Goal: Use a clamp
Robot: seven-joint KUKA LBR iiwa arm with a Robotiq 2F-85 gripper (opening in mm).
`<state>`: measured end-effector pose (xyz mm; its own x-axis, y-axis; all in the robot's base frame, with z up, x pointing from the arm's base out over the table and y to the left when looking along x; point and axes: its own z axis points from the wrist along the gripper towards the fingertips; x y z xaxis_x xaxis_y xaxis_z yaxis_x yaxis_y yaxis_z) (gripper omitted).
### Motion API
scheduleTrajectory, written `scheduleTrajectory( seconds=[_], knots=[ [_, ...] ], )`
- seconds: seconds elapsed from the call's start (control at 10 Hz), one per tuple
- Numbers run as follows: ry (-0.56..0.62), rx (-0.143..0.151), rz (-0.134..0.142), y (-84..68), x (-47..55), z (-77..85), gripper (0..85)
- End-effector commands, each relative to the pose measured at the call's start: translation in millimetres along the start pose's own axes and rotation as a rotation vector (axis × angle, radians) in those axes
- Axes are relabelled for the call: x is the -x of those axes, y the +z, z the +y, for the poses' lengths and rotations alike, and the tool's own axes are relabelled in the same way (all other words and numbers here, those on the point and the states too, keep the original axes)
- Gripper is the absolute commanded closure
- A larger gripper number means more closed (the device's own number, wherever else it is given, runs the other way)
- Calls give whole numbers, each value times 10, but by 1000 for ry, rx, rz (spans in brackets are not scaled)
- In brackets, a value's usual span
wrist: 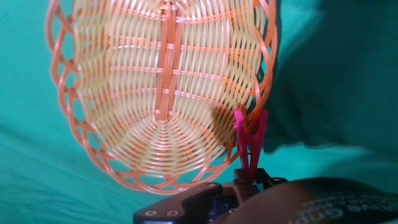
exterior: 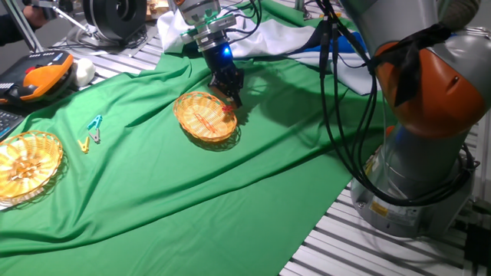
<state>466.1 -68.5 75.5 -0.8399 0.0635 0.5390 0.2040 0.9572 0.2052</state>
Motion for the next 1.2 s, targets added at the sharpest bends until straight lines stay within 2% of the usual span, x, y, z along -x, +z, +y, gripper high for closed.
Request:
scheduleTrajectory(
  seconds=[0.0, 0.6, 0.7, 1.1],
  knots=[
    [0, 0, 0, -8, 6, 3, 850],
    [22, -16, 16, -52, 3, 52, 850],
    [24, -25, 23, -73, 13, 54, 680],
    [29, -34, 32, -96, 20, 65, 680]
  ],
)
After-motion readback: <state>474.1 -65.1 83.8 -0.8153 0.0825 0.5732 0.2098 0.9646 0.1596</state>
